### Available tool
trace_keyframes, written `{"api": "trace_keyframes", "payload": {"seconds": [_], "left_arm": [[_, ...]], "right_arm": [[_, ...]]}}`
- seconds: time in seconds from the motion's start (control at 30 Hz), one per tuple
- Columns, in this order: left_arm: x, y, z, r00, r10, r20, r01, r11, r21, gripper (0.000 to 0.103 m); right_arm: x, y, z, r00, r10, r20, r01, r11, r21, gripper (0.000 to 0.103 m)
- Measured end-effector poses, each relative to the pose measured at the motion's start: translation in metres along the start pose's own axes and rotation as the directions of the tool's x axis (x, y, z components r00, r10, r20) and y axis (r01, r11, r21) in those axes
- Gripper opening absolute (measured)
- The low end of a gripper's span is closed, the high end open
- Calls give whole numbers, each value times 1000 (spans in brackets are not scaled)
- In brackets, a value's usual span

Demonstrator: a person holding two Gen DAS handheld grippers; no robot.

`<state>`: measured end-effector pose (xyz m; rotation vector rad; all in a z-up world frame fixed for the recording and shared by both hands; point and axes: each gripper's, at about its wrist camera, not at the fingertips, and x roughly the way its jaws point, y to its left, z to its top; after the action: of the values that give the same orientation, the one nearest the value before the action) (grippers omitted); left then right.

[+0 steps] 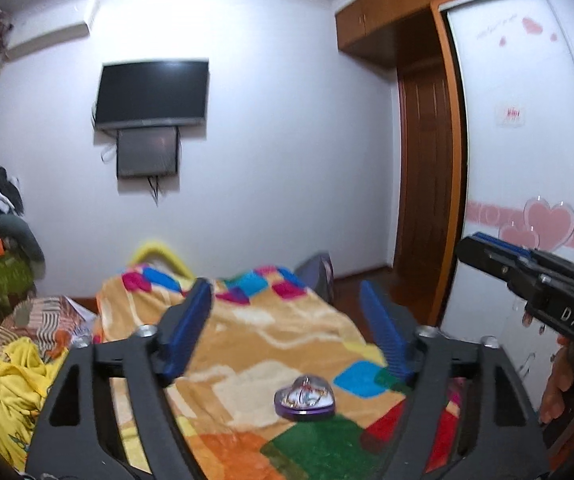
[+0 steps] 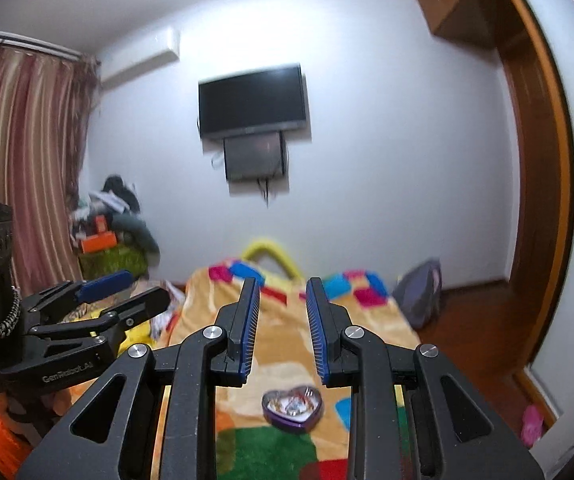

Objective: Organize jewelry

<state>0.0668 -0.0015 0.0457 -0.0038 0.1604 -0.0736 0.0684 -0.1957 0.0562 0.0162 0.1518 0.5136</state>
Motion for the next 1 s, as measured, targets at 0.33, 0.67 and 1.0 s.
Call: {"api": "trace_keyframes", "payload": {"seconds": [0.33, 0.67, 1.0], "left_arm": [[-40, -3, -1, 998, 35, 56, -33, 999, -39, 101], [-41, 0, -9, 998, 50, 25, -48, 997, -57, 101], [-39, 3, -13, 998, 60, 12, -59, 996, -65, 101]], "right_arm": [[-15, 16, -5, 996, -60, 58, 60, 998, 5, 69], [-23, 13, -12, 994, -106, 29, 105, 994, 42, 87], [-32, 14, -19, 994, -111, 22, 110, 994, 21, 87]]}}
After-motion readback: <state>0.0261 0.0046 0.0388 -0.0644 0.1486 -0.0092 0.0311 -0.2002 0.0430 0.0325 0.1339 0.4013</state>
